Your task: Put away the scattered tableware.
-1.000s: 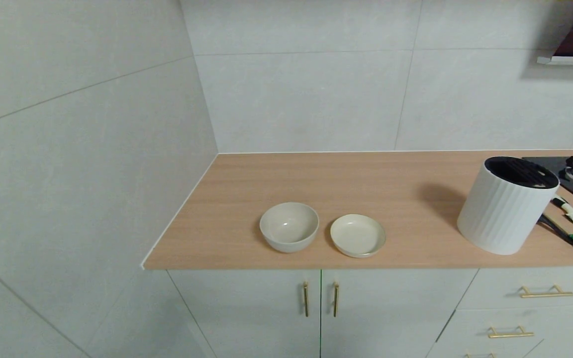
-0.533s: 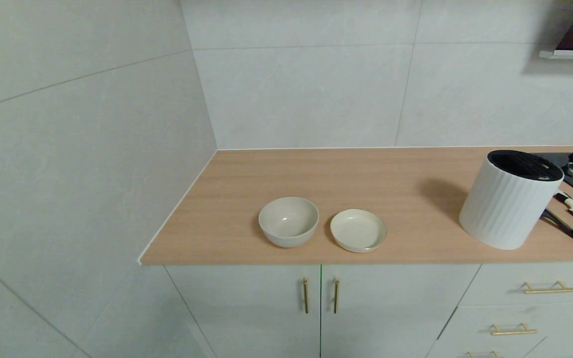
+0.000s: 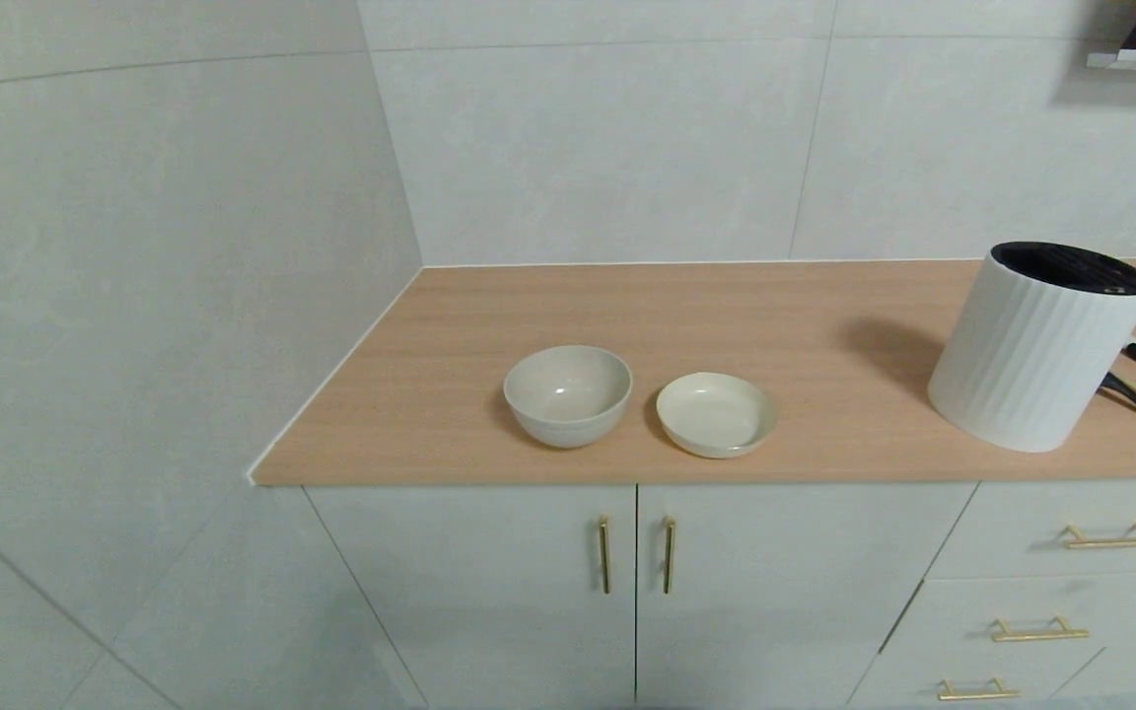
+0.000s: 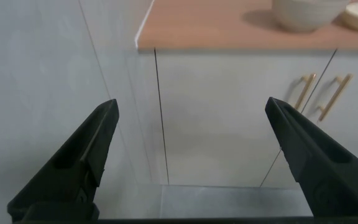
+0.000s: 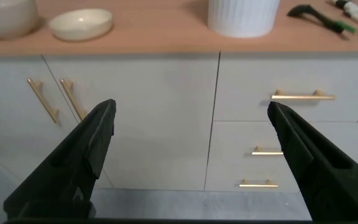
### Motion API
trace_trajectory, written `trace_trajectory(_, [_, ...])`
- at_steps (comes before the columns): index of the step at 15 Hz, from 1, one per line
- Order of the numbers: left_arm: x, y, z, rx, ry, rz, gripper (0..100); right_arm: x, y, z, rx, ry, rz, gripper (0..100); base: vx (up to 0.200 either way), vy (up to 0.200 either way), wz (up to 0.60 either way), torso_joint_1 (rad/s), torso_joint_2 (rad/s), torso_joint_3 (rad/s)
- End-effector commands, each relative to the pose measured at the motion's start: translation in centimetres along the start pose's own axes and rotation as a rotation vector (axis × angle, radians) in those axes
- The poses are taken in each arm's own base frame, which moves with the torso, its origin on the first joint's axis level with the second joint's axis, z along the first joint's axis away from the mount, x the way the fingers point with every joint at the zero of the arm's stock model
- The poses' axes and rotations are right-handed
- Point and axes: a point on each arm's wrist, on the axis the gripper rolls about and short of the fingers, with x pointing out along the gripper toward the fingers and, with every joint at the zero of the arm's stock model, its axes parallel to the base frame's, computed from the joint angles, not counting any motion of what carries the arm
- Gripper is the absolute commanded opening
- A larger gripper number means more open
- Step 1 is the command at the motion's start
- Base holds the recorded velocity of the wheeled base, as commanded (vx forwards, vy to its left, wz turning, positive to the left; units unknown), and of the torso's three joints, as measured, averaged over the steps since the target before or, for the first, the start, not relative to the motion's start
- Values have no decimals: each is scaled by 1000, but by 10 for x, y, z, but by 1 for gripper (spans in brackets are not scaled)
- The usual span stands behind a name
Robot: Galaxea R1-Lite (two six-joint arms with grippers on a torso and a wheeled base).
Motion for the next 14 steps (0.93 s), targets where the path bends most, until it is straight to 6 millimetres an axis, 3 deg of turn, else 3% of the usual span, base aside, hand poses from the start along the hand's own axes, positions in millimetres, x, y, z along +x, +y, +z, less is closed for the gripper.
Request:
trace_trajectory(1, [0,0,0,0,1,0,100,0,0,0,0,1,0,100,0,0,0,-246,544,300])
trace_trajectory(14, [0,0,0,1,1,0,100,0,0,0,0,1,0,100,0,0,0,-211,500,287])
